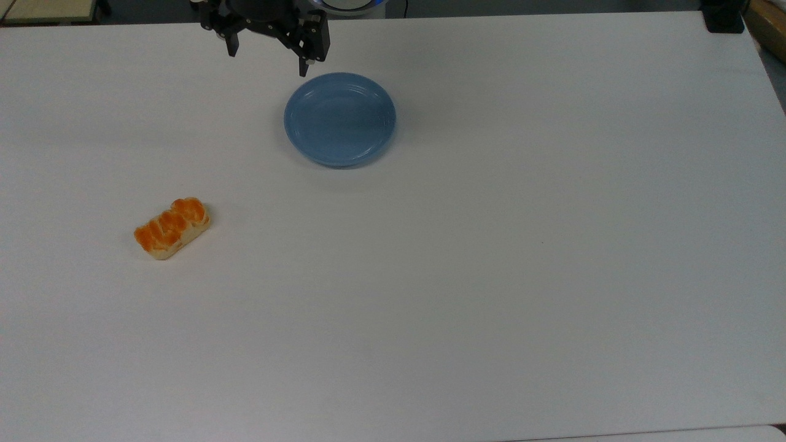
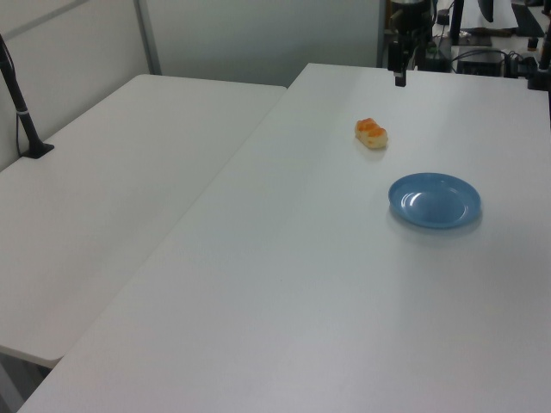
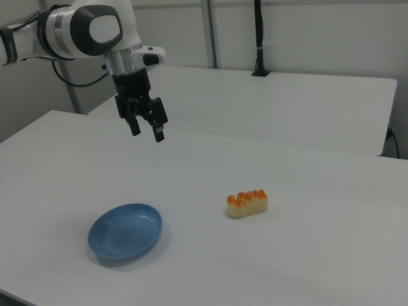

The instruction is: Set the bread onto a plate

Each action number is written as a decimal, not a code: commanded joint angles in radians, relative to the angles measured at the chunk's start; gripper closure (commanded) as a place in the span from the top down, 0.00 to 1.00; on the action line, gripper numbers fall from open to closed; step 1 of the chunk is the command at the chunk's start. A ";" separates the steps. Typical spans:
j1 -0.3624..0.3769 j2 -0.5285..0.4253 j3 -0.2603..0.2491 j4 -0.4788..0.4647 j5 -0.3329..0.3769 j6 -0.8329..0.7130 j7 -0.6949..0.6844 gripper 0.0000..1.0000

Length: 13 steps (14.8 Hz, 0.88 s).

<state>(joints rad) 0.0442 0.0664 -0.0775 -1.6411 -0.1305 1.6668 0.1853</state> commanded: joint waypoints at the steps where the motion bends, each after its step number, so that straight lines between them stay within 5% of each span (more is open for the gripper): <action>1: 0.003 -0.020 -0.005 -0.043 0.019 0.007 -0.018 1.00; 13: -0.006 -0.019 -0.007 -0.037 0.055 0.007 -0.021 1.00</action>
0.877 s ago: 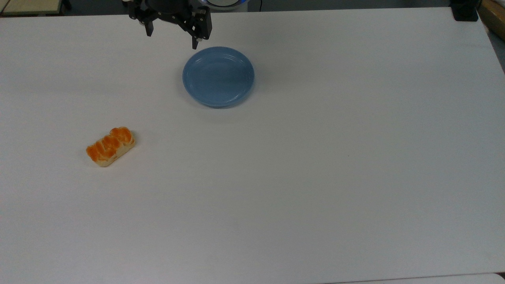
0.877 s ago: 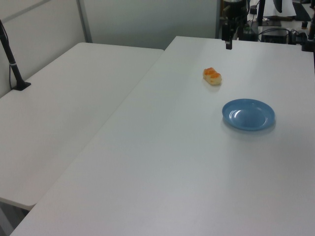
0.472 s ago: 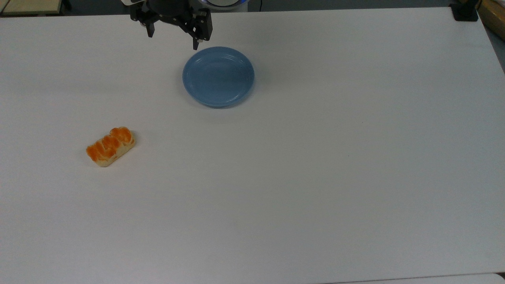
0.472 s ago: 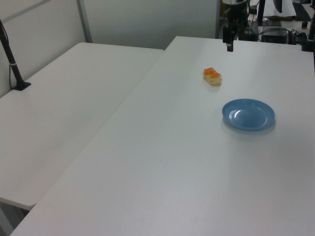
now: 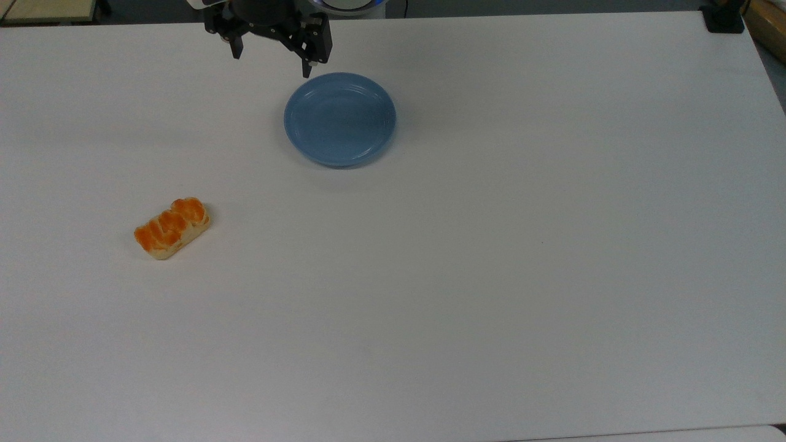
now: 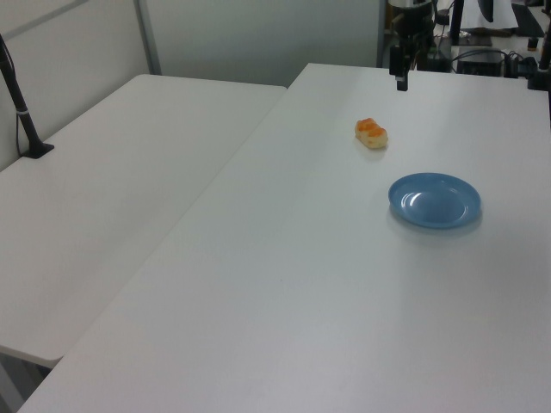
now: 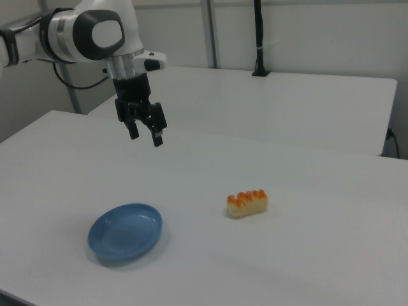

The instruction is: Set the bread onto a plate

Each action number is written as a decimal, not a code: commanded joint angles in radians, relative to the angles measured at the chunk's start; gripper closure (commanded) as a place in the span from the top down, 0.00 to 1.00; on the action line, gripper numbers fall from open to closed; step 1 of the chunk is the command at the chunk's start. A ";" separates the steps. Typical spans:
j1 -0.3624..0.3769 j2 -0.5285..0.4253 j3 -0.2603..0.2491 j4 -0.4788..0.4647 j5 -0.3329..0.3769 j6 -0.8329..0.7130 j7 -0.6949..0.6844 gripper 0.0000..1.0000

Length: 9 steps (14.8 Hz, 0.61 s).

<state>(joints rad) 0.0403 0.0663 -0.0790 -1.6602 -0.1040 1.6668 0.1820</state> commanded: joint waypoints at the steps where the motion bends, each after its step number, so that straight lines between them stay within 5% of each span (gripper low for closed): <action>1: -0.002 -0.019 -0.005 -0.018 0.029 0.007 -0.018 1.00; 9: -0.034 0.042 -0.005 0.042 0.032 0.007 -0.003 1.00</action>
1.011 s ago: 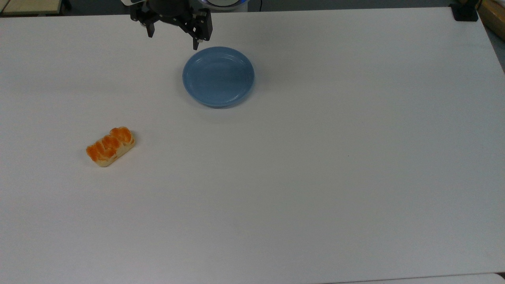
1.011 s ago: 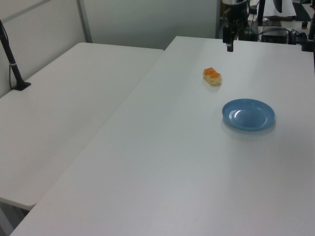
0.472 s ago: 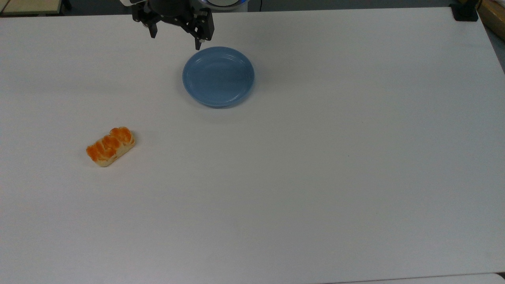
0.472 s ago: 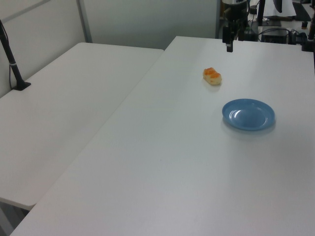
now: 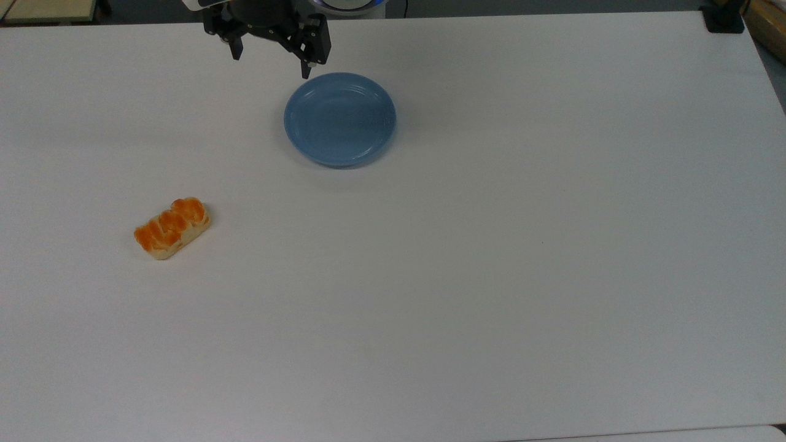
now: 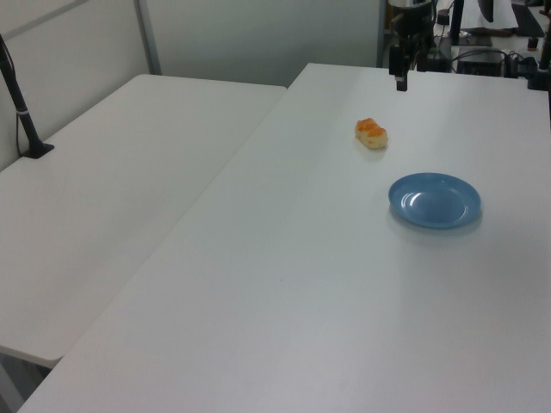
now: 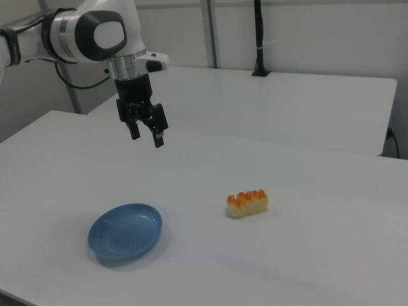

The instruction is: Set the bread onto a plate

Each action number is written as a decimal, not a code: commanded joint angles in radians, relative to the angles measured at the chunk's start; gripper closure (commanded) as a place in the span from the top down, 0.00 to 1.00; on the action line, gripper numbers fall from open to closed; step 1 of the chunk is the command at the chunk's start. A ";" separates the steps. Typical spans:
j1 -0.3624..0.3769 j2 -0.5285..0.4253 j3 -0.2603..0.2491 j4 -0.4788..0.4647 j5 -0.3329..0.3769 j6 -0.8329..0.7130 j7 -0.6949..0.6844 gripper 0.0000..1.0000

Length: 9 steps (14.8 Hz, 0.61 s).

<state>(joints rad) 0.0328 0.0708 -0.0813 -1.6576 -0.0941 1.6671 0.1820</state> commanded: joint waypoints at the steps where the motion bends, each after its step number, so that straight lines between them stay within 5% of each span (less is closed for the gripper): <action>1: -0.046 0.072 -0.003 0.064 0.023 0.008 0.000 1.00; 9: -0.206 0.269 -0.005 0.133 0.017 0.278 0.178 1.00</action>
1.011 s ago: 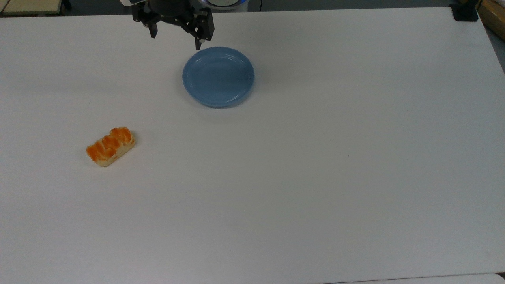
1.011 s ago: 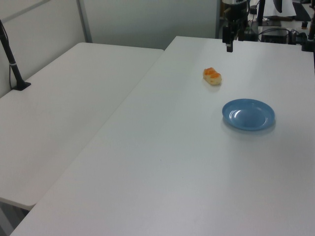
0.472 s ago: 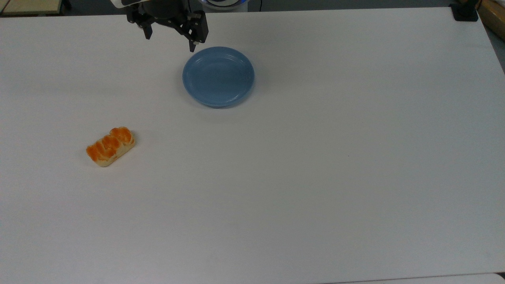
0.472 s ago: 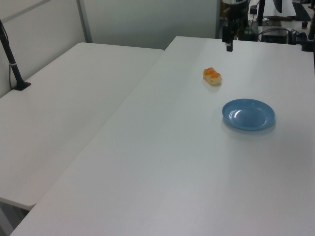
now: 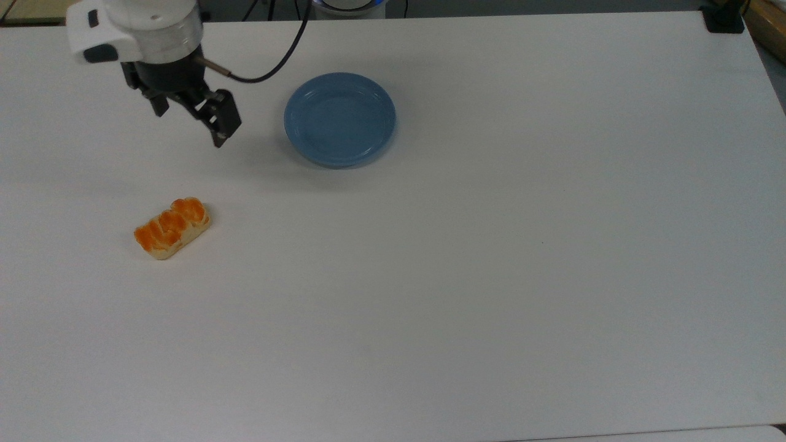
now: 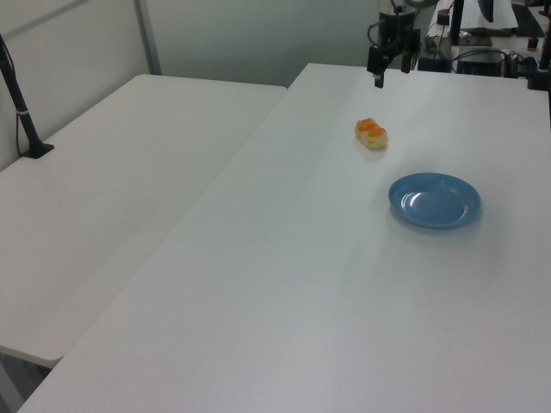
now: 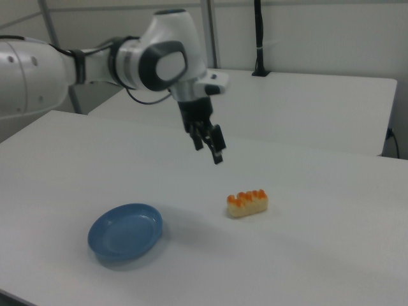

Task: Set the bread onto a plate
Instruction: 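Move the open gripper over the orange-topped bread and lower it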

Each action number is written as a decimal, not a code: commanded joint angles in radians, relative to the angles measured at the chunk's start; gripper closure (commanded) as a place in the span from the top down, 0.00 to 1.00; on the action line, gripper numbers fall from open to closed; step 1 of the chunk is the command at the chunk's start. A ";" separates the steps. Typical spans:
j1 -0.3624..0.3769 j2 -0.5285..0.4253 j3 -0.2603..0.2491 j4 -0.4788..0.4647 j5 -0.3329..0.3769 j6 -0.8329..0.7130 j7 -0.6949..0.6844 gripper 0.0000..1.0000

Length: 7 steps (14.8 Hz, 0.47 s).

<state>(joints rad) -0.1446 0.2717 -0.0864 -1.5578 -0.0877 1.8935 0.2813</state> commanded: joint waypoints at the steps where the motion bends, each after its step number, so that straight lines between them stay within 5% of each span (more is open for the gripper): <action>1: -0.042 0.104 0.001 0.041 0.006 0.093 0.102 1.00; 7: -0.070 0.253 -0.015 0.033 -0.009 0.341 0.214 1.00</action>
<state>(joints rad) -0.2137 0.4570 -0.0906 -1.5454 -0.0879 2.1550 0.4367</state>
